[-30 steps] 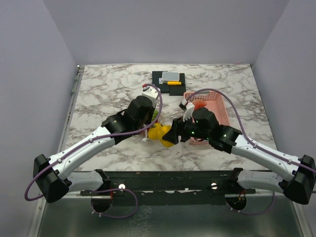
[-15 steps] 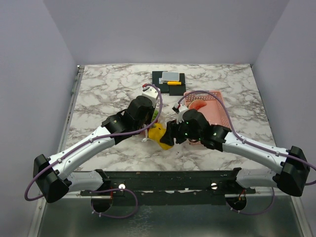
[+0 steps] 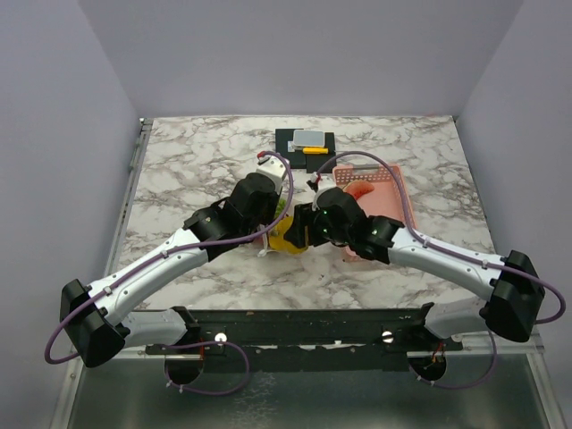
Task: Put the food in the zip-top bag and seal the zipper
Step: Place the fake vegetable in the zipper food storage bag.
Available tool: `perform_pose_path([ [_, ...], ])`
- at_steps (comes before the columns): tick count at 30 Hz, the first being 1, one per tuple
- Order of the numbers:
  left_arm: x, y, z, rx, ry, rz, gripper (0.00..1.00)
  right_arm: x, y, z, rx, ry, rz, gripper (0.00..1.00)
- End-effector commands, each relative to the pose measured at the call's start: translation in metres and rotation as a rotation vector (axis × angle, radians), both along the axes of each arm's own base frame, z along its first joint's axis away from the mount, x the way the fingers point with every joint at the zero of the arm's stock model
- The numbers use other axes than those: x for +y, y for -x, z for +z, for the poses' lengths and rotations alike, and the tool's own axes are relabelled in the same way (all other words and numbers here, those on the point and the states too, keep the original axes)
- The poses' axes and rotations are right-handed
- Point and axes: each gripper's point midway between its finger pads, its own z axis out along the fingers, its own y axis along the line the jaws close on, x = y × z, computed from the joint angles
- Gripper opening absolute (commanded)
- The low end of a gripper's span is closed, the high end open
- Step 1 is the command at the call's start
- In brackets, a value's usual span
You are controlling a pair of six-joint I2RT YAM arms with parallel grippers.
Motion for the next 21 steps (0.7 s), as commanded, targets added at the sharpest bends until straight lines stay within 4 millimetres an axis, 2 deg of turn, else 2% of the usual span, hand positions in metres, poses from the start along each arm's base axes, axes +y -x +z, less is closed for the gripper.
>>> perform_pose_path([
  [1, -0.001, -0.001, 0.008, -0.020, 0.036, 0.001, 0.00, 0.006, -0.020, 0.013, -0.050, -0.007, -0.077, 0.01],
  [12, -0.008, 0.003, 0.006, -0.004, 0.046, -0.043, 0.00, 0.041, -0.038, 0.012, -0.067, -0.042, -0.033, 0.01],
  [21, -0.012, 0.005, 0.005, 0.005, 0.052, -0.061, 0.00, 0.065, -0.049, 0.026, -0.120, -0.115, 0.005, 0.01],
])
